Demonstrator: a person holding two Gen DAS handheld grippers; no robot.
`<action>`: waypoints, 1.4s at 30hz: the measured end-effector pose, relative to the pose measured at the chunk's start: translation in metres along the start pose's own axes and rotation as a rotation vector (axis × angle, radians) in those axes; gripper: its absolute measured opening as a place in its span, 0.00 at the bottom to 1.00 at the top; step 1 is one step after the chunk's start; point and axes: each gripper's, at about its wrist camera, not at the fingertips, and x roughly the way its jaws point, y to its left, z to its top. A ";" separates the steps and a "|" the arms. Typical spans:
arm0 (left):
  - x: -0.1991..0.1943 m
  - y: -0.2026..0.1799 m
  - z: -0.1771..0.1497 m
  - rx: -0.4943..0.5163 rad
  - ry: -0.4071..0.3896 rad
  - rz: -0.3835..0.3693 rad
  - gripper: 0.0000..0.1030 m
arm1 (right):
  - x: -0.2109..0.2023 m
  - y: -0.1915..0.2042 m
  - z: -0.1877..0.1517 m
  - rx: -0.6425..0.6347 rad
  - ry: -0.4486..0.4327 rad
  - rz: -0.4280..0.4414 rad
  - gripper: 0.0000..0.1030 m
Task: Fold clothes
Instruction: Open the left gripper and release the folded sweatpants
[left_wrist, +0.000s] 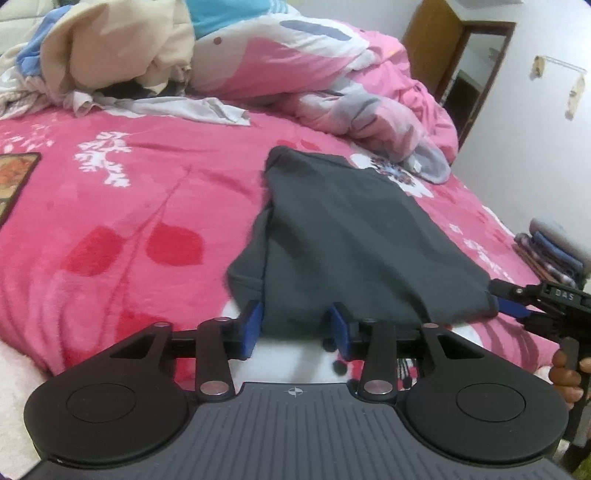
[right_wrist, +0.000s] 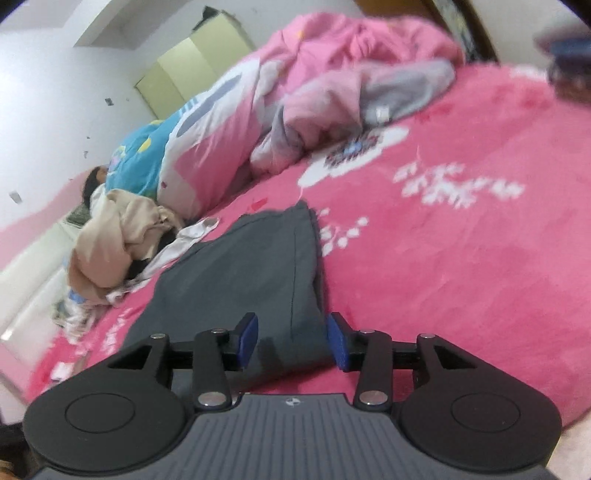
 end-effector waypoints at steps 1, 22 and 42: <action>0.002 -0.001 -0.001 0.011 0.000 0.000 0.21 | 0.004 -0.003 -0.001 0.010 0.027 0.017 0.43; -0.016 0.017 -0.004 0.076 -0.035 0.035 0.27 | -0.011 -0.012 0.003 -0.029 0.019 -0.014 0.33; -0.030 -0.003 0.014 0.093 -0.150 0.030 0.59 | -0.032 -0.013 0.013 -0.009 -0.086 -0.158 0.43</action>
